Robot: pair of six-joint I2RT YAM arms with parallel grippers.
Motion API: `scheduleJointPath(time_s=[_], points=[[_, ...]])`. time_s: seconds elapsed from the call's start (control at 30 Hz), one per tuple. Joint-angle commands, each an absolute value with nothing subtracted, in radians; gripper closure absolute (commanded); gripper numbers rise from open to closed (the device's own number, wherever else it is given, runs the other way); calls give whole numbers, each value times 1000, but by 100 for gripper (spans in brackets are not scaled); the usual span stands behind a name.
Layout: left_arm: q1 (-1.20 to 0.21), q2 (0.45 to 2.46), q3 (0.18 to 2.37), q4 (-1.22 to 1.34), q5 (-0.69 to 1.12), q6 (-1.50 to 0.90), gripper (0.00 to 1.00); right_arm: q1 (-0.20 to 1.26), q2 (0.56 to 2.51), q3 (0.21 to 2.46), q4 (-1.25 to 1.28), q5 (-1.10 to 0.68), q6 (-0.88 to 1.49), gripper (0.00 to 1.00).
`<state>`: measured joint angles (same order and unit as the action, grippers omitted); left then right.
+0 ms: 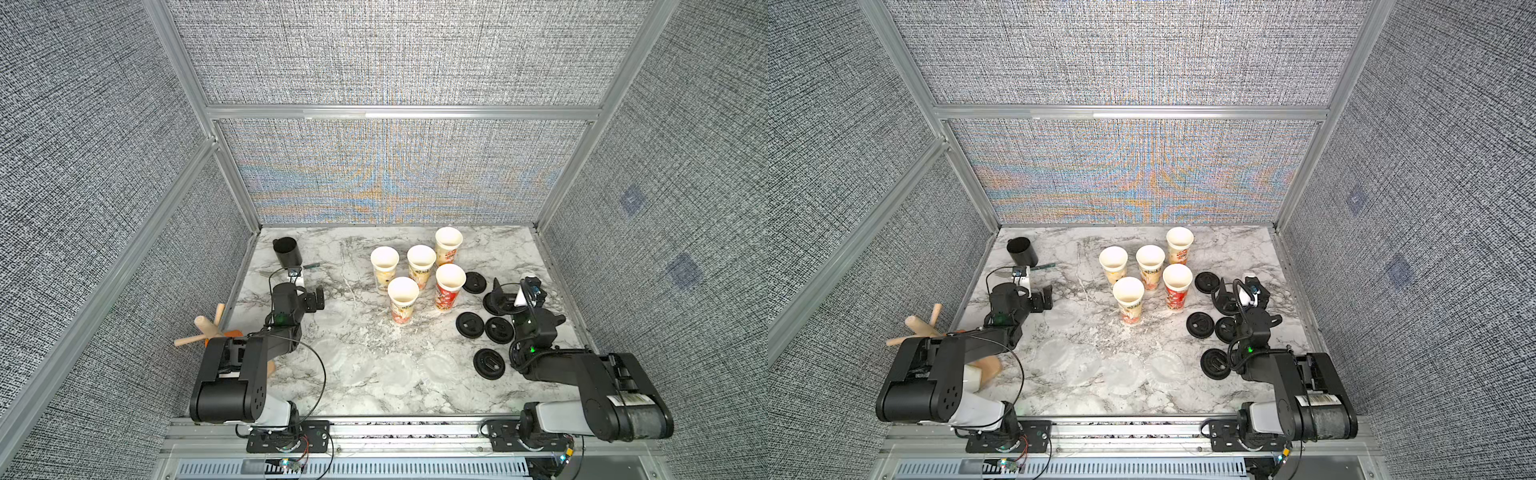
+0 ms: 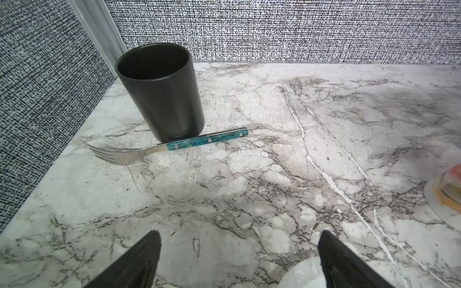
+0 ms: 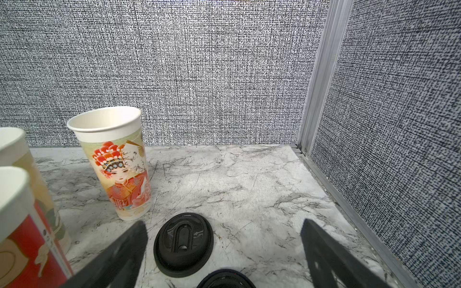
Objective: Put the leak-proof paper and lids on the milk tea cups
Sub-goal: Pick up the leak-proof paper from the center of the board.
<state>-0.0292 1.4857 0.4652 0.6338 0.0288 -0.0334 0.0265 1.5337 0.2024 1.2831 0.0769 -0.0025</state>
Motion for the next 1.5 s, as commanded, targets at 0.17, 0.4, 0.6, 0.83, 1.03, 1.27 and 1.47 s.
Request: scheduleJointPath(time_s=[0.17, 0.4, 0.6, 0.83, 1.03, 1.27, 1.47], points=[[-28, 1481, 465, 646, 32, -30, 0, 28, 1536, 208, 1302, 84, -9, 2], [-28, 1482, 465, 646, 31, -30, 0, 28, 1535, 208, 1302, 85, -10, 2], [-29, 1486, 471, 641, 31, -31, 0, 28, 1535, 210, 1302, 84, -9, 2], [-29, 1438, 466, 657, -71, -46, 0, 2, 1435, 229, 1191, 74, 26, 2], [-28, 1156, 711, 50, -263, -248, 0, 25, 1136, 519, 480, 187, 126, 2], [-37, 1057, 842, -239, -106, -434, 0, 297, 1133, 820, -114, 466, 152, 2], [-187, 1036, 853, -343, 61, -395, 0, 493, 1085, 922, -463, 423, 305, 2]])
